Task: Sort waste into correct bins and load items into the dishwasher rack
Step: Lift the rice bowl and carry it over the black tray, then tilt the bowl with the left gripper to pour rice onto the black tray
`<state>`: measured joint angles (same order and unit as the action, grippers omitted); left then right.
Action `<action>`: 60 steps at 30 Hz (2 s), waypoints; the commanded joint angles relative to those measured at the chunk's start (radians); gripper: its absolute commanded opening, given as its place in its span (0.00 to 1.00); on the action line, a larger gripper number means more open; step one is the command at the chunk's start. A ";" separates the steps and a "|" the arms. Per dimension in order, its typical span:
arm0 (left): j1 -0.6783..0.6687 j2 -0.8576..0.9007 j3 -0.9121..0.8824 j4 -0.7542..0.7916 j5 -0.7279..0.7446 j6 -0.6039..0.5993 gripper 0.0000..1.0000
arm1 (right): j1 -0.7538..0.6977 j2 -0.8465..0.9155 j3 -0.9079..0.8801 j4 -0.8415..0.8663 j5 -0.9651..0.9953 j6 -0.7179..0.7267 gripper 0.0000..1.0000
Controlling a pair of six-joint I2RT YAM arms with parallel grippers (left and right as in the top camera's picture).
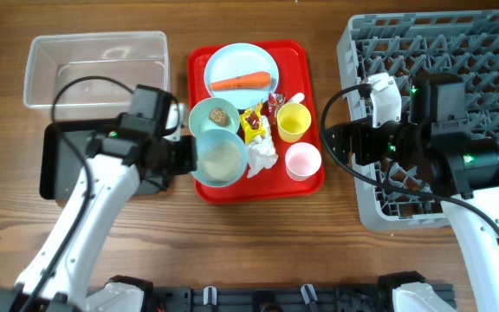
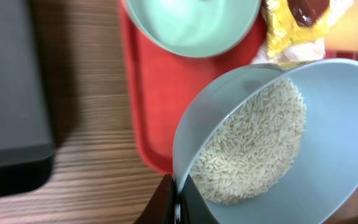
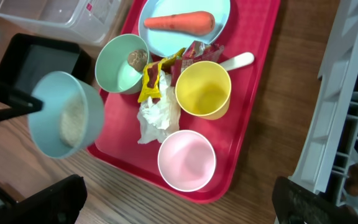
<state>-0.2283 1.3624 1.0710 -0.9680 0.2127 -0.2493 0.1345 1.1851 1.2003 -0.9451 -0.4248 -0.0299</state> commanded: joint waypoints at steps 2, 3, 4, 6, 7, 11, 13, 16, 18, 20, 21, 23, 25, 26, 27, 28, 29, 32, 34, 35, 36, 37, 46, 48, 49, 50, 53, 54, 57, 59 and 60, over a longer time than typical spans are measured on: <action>0.099 -0.091 0.023 -0.064 -0.113 -0.002 0.04 | 0.002 0.001 0.018 0.016 0.010 0.004 0.98; 0.131 -0.102 0.023 -0.082 -0.144 -0.002 0.04 | 0.002 0.001 0.018 0.017 0.010 0.004 0.98; 0.152 -0.106 0.023 -0.092 -0.167 -0.002 0.04 | 0.002 0.001 0.018 0.017 0.010 0.004 0.98; 0.199 -0.106 0.023 -0.106 -0.221 -0.002 0.04 | 0.002 0.001 0.018 0.017 0.010 0.005 0.98; 0.216 -0.106 0.023 -0.107 -0.240 -0.001 0.04 | 0.002 0.001 0.018 0.016 0.010 0.004 0.98; 0.278 -0.106 0.023 -0.108 -0.260 0.003 0.04 | 0.002 0.001 0.018 0.017 0.010 0.004 0.98; 0.296 -0.106 0.023 -0.107 -0.266 0.002 0.04 | 0.002 0.001 0.018 0.017 0.010 0.004 0.98; 0.322 -0.106 0.023 -0.107 -0.296 0.002 0.04 | 0.002 0.001 0.018 0.016 0.010 0.004 0.98; 0.337 -0.106 0.022 -0.109 -0.310 0.001 0.04 | 0.002 0.001 0.018 0.016 0.010 0.004 0.98; 0.340 -0.106 0.021 -0.119 -0.355 -0.019 0.04 | 0.002 0.001 0.018 0.017 0.011 0.003 0.98; 0.339 -0.106 0.021 -0.126 -0.395 -0.049 0.04 | 0.002 0.001 0.018 0.017 0.011 0.003 0.98; 0.339 -0.106 0.021 -0.134 -0.461 -0.084 0.04 | 0.002 0.001 0.018 0.017 0.027 0.003 0.99; 0.339 -0.106 0.021 -0.137 -0.510 -0.108 0.04 | 0.002 0.001 0.018 0.017 0.038 0.003 0.98; 0.339 -0.106 0.021 -0.136 -0.543 -0.111 0.04 | 0.002 0.001 0.018 0.017 0.038 0.003 0.98; 0.339 -0.106 0.021 -0.136 -0.589 -0.138 0.04 | 0.002 0.001 0.018 0.018 0.038 0.003 0.98; 0.339 -0.106 0.021 -0.135 -0.648 -0.164 0.04 | 0.002 0.001 0.018 0.018 0.038 0.003 0.98; 0.339 -0.106 0.021 -0.128 -0.708 -0.179 0.04 | 0.002 0.001 0.018 0.017 0.038 0.003 0.98; 0.339 -0.102 0.021 -0.093 -0.826 -0.186 0.04 | 0.002 0.001 0.018 0.015 0.037 0.004 0.98; 0.339 -0.090 0.021 -0.072 -0.884 -0.185 0.04 | 0.002 0.001 0.018 0.014 0.037 0.004 0.98; 0.339 -0.082 0.021 -0.069 -0.921 -0.185 0.04 | 0.002 0.001 0.018 0.015 0.037 0.004 0.98; 0.339 -0.071 0.021 -0.068 -0.950 -0.185 0.04 | 0.002 0.001 0.018 0.016 0.037 0.004 0.98; 0.339 -0.062 0.021 -0.063 -0.978 -0.182 0.04 | 0.002 0.001 0.018 0.016 0.037 0.004 0.99; 0.336 0.064 0.021 0.004 -1.326 0.011 0.04 | 0.002 0.001 0.018 0.024 0.037 0.003 0.99; 0.332 0.076 0.021 0.026 -1.384 0.048 0.04 | 0.002 0.003 0.018 0.023 0.037 0.003 0.99; 0.327 0.082 0.021 0.039 -1.395 0.072 0.04 | 0.002 0.003 0.016 0.024 0.037 0.003 0.99; 0.323 0.086 0.021 0.051 -1.415 0.090 0.04 | 0.002 0.005 0.015 0.023 0.037 0.003 0.99; 0.322 0.093 0.021 0.122 -1.483 0.165 0.04 | 0.002 0.009 0.015 0.019 0.038 0.003 1.00; 0.322 0.093 0.021 0.154 -1.489 0.209 0.04 | 0.002 0.011 0.015 0.019 0.037 0.003 1.00; 0.322 0.096 0.021 0.248 -1.549 0.338 0.04 | 0.002 0.025 0.015 0.017 0.037 0.003 1.00; 0.323 0.097 0.021 0.309 -1.581 0.433 0.04 | 0.002 0.036 0.015 0.016 0.037 0.003 0.99; 0.323 0.097 0.021 0.358 -1.584 0.494 0.04 | 0.002 0.042 0.015 0.015 0.037 0.003 1.00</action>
<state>0.0982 1.4498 1.0725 -0.6933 -1.2675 0.0380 0.1345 1.2068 1.2003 -0.9279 -0.3988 -0.0299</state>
